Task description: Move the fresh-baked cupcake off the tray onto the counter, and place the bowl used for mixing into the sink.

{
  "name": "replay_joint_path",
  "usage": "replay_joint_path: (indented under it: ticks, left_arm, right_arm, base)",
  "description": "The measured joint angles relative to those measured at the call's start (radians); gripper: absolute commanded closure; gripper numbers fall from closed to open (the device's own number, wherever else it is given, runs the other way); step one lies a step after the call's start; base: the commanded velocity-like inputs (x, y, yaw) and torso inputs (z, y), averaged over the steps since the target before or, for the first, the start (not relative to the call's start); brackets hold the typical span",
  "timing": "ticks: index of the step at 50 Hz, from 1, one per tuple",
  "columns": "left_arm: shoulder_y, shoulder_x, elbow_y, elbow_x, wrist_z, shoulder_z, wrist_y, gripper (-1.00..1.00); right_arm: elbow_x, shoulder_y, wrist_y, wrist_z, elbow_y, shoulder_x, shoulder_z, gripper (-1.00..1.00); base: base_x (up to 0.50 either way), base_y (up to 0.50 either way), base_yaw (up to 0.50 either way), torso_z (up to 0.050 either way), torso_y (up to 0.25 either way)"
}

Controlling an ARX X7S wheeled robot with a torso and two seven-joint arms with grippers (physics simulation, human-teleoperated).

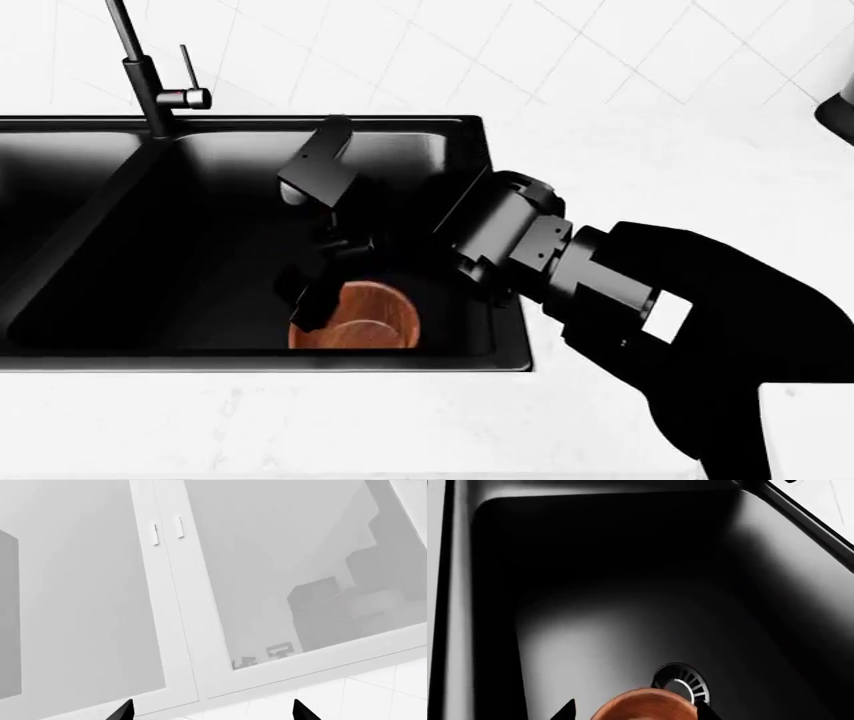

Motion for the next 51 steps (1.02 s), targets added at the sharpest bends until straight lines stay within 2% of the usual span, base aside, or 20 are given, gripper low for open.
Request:
replay_joint_path:
  ticks: [17,25,29,34,39,51]
  left_arm:
    - [-0.045,-0.023,-0.004,-0.008,-0.014,0.066,0.031,-1.0]
    - [-0.131,-0.054,-0.008,-0.017,-0.031,0.177,0.072,-1.0]
    - [-0.207,-0.05,-0.011,-0.015,-0.038,0.263,0.082,-1.0]
    - [-0.304,-0.025,-0.013,-0.01,-0.046,0.364,0.076,-1.0]
    - [-0.382,0.007,-0.017,-0.002,-0.054,0.438,0.069,-1.0]
    - [-0.475,0.062,-0.024,0.029,-0.072,0.516,0.07,-1.0]
  right_arm:
    - [0.019,0.05,-0.044,0.0,0.019,0.0,0.001,-1.0]
    - [0.05,0.117,-0.117,-0.022,0.083,0.0,0.007,-1.0]
    - [0.067,0.159,-0.163,-0.011,0.083,0.035,0.027,-1.0]
    - [0.083,0.206,-0.208,0.053,-0.019,0.141,0.059,-1.0]
    - [0.082,0.243,-0.256,0.157,-0.193,0.294,0.095,-1.0]
    - [0.024,0.263,-0.372,0.448,-0.659,0.701,0.173,-1.0]
  base:
    - [0.0,0.0,0.0,0.0,0.0]
    - [0.0,0.0,0.0,0.0,0.0]
    - [0.0,0.0,0.0,0.0,0.0]
    - [0.0,0.0,0.0,0.0,0.0]
    - [0.0,0.0,0.0,0.0,0.0]
    - [0.0,0.0,0.0,0.0,0.0]
